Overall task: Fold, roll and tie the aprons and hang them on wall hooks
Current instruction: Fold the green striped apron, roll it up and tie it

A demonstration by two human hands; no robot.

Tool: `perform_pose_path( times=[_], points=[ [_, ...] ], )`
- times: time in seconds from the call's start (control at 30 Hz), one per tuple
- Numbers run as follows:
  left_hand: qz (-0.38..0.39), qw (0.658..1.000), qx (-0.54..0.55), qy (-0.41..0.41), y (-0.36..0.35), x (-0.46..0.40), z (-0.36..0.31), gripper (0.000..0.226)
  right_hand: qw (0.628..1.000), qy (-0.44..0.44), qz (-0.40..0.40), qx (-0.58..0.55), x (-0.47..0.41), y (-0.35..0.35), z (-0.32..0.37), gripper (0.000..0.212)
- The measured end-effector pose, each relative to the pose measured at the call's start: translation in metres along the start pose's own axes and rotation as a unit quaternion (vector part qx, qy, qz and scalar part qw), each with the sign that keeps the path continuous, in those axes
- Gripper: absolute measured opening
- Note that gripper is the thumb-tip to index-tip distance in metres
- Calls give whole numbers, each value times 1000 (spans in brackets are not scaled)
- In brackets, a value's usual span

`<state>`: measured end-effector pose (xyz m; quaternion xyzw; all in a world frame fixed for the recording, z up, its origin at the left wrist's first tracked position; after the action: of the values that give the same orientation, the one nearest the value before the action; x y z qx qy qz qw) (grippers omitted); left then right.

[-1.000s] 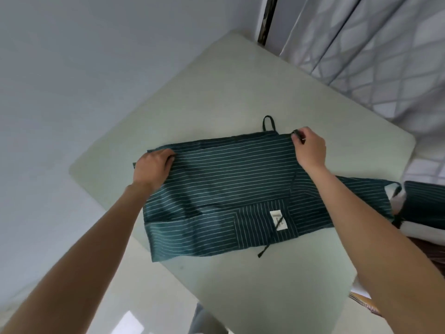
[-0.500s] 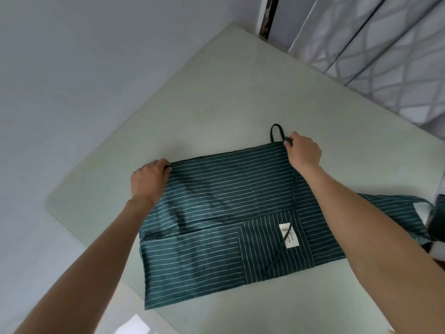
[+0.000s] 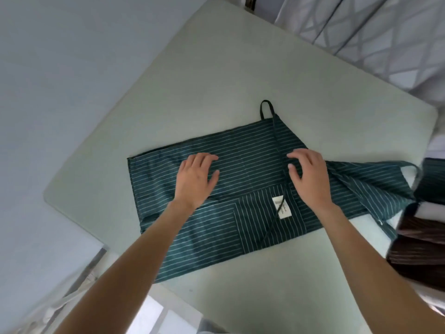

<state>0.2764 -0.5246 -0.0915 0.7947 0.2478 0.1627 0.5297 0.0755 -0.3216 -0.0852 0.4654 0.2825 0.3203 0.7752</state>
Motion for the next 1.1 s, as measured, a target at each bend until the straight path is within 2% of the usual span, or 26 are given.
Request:
perform_pose_path(
  times=[0.17,0.23,0.3,0.4,0.53,0.7,0.8,0.9,1.0,1.1],
  points=[
    [150,986,10,-70,-46,27,-100,61,981,-147,16,129,98,12,-47,31],
    [198,978,6,-64,-63,37,-125,68,969,-202,51,133,125,17,-61,40],
    [226,972,-19,-55,-76,43,-135,73,965,-203,105,126,142,16,-66,54],
    [216,973,-58,-56,-80,48,-132,70,967,-142,148,149,163,17,-62,53],
    [215,971,-86,-57,-69,61,-109,65,975,-88,137,149,179,25,-44,48],
    [192,979,-73,-1,-54,93,-95,72,992,-23,110,51,219,28,-30,38],
    [124,990,-63,5,-51,111,-108,73,996,-47,55,55,233,38,-48,30],
    [81,994,-44,-65,-59,120,-141,53,991,-83,34,101,236,52,-75,31],
    [112,986,-18,-121,-79,125,-186,39,990,-81,63,101,233,57,-96,35],
    [154,984,-36,-81,-98,130,-219,40,993,-71,80,46,226,63,-117,33]
  ],
)
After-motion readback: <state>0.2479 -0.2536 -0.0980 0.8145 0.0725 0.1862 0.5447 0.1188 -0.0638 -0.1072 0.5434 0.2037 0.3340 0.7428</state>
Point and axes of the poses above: each hand's wrist, its own x-axis away from the middle knuckle, its own y-axis out of the back of the hand, z = x × y, the point moved 2 cm from there along -x, towards the middle knuckle, and after that the axes turned 2 degrees about y, right-handed, at the moved point
